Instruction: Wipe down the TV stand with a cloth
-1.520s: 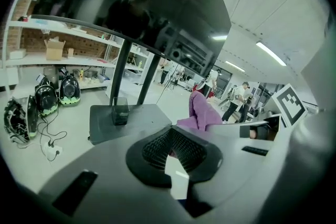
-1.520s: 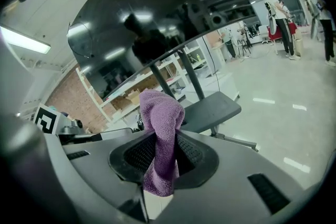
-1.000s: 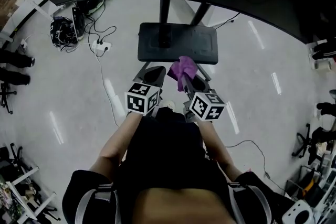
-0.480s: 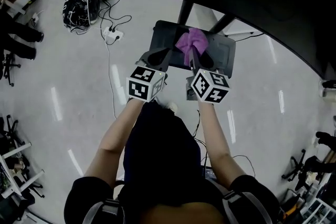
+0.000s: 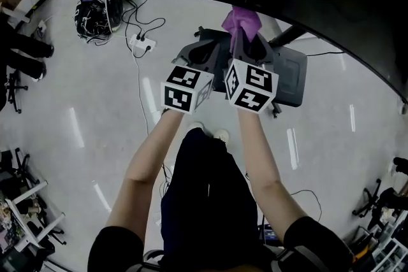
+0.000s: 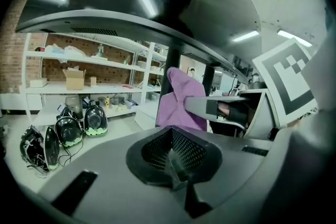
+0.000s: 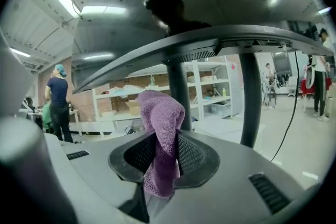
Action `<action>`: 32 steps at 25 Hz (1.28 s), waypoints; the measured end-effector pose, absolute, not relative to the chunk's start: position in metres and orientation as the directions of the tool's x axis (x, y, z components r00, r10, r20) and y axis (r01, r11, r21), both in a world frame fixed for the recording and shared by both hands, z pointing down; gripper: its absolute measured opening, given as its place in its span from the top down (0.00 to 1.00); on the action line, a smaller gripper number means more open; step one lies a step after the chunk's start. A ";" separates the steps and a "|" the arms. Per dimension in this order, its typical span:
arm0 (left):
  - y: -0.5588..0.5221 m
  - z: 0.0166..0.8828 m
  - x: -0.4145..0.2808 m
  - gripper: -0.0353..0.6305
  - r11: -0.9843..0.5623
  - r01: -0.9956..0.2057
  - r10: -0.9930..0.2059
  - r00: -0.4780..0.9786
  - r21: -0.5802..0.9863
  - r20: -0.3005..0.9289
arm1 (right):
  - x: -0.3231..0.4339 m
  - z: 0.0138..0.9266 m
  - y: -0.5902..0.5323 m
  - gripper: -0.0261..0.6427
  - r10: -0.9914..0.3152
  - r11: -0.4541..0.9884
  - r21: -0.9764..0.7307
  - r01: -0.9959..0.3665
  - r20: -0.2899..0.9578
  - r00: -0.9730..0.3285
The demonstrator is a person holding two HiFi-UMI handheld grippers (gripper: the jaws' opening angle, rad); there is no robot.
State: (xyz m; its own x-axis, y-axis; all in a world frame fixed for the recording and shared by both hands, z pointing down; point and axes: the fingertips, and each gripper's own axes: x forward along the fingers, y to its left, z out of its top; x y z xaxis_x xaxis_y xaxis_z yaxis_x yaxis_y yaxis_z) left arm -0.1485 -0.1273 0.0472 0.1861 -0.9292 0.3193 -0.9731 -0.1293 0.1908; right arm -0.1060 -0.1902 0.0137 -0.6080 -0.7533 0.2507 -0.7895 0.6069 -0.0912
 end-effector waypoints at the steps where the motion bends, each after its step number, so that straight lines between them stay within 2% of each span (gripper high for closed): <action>1: -0.133 0.047 -0.155 0.94 -0.133 -0.973 -0.931 0.187 0.187 0.313 | -0.111 0.013 -0.196 0.81 -0.767 0.593 -0.090 -0.800 0.241 -0.595; 6: -0.159 0.045 -0.181 0.94 -0.156 -0.974 -0.937 0.197 0.162 0.287 | -0.133 0.003 -0.220 0.81 -0.825 0.539 -0.033 -0.842 0.181 -0.535; 14: -0.185 0.042 -0.203 0.94 -0.187 -0.957 -0.950 0.233 0.221 0.207 | -0.141 -0.007 -0.239 0.81 -0.867 0.491 0.032 -0.871 0.118 -0.485; 23: -0.190 0.081 -0.206 0.94 -0.183 -0.954 -0.946 0.237 0.239 0.222 | -0.145 0.029 -0.258 0.81 -0.870 0.473 0.021 -0.881 0.164 -0.464; 32: -0.170 0.118 -0.214 0.94 -0.169 -0.947 -0.930 0.245 0.273 0.274 | -0.160 0.087 -0.274 0.81 -0.835 0.428 -0.097 -0.899 0.339 -0.434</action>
